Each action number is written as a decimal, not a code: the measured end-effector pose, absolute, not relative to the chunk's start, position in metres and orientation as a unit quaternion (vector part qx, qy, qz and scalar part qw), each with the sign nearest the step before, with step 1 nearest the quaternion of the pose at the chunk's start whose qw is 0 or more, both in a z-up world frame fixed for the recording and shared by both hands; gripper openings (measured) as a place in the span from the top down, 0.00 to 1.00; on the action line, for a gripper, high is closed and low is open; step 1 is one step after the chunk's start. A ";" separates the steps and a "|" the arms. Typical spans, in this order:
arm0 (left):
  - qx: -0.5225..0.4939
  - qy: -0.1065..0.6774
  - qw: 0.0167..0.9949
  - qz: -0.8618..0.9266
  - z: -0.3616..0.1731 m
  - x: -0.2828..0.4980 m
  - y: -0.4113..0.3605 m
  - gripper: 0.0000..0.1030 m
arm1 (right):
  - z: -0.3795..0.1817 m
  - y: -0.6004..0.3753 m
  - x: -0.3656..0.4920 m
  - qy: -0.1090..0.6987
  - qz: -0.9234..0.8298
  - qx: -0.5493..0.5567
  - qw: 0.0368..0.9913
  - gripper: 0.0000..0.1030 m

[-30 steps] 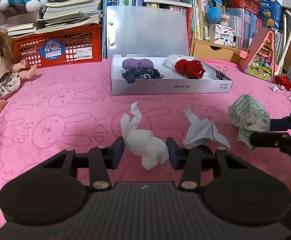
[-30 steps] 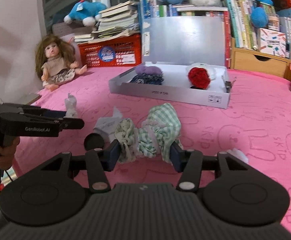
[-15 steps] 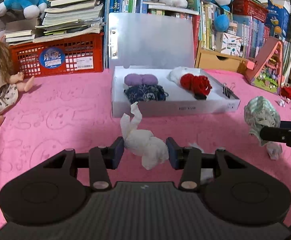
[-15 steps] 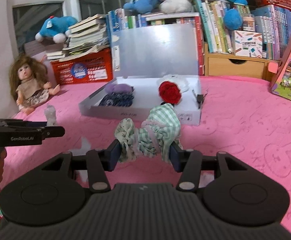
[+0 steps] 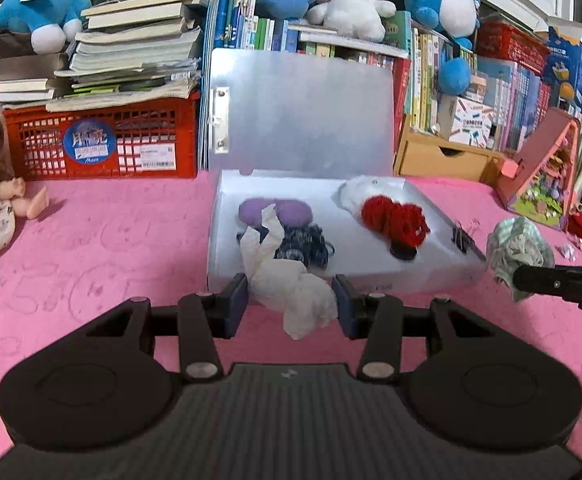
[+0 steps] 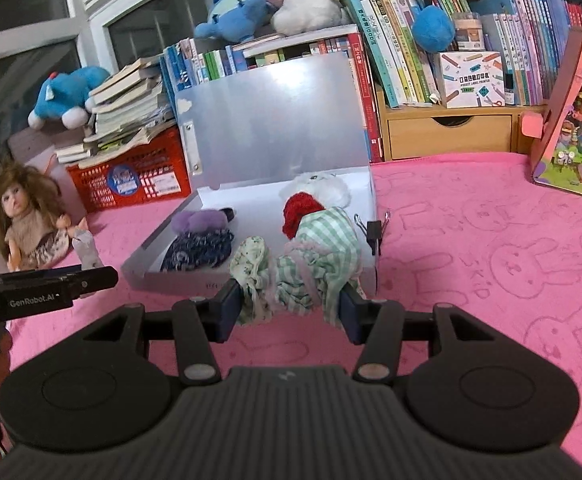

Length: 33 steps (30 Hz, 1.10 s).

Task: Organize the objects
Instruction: 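Carry the white tissue and gingham cloth into the white box with both grippers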

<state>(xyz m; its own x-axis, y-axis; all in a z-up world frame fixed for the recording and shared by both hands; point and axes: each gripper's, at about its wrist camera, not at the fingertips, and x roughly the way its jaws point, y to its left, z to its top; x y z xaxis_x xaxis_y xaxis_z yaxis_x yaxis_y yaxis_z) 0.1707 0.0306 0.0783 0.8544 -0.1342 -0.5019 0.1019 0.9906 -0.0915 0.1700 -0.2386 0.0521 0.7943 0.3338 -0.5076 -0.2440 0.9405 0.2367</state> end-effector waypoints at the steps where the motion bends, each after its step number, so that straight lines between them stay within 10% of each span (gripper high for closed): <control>1: -0.030 0.260 0.963 -0.060 0.079 0.176 0.030 0.50 | 0.053 -0.238 0.174 0.282 0.153 0.082 0.943 0.47; 33: -0.014 0.320 0.947 -0.024 0.045 0.287 0.015 0.50 | 0.031 -0.193 0.263 0.328 0.140 0.069 0.932 0.47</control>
<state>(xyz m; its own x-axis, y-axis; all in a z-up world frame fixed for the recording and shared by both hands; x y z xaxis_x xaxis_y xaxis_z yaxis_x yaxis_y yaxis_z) 0.2874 0.0148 0.0455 0.7934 -0.0548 -0.6062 0.0371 0.9984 -0.0417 0.2630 -0.1933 0.0314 0.7462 0.3057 -0.5914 -0.2156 0.9514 0.2198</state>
